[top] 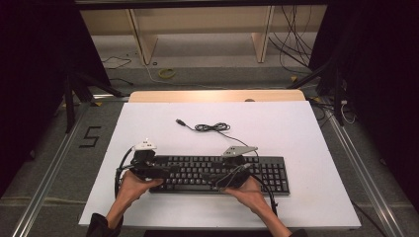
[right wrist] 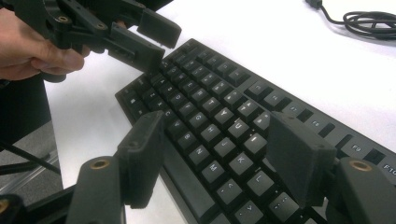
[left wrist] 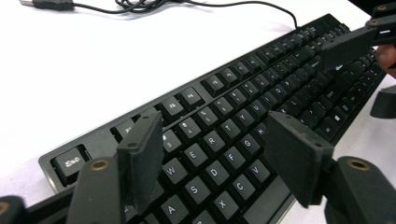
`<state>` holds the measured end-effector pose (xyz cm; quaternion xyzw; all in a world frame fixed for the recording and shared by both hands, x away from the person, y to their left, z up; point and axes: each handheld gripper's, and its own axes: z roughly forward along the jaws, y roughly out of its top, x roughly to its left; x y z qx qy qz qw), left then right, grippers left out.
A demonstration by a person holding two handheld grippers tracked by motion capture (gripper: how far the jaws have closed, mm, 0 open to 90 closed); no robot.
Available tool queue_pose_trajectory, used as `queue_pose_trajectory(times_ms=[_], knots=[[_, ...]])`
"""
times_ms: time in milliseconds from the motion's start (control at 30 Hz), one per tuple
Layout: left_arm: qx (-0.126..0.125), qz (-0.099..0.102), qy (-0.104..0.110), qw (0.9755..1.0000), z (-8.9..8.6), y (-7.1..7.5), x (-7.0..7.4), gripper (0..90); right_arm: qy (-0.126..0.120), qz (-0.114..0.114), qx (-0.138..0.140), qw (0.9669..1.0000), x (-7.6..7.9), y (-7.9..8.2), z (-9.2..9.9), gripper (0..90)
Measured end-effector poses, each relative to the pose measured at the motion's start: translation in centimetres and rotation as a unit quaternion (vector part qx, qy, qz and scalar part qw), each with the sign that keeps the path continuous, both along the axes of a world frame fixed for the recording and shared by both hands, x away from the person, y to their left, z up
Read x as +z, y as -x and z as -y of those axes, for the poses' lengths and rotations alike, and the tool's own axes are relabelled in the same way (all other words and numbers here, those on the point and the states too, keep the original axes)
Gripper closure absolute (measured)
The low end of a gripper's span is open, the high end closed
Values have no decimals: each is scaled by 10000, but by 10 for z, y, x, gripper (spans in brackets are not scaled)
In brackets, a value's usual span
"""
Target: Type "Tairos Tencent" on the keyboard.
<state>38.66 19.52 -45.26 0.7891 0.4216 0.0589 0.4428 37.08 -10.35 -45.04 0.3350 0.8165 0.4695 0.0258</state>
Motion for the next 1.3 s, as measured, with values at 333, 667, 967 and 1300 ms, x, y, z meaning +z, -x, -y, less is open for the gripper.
queue_pose_trajectory(times_ms=[333,667,967,1300], knots=[[91,43,-27,9999,-3,-3,-1,321,-18,-10,22,10000,-1,0,-1,378],[167,-48,-89,9998,-3,-7,-2,380,-3,-22,73,10000,-2,2,-4,379],[169,-195,-263,9993,0,-11,-3,513,8,-44,100,9999,-4,2,-6,379],[-14,-321,-431,9986,7,-15,-7,712,19,-48,122,9999,-4,3,-7,380]])
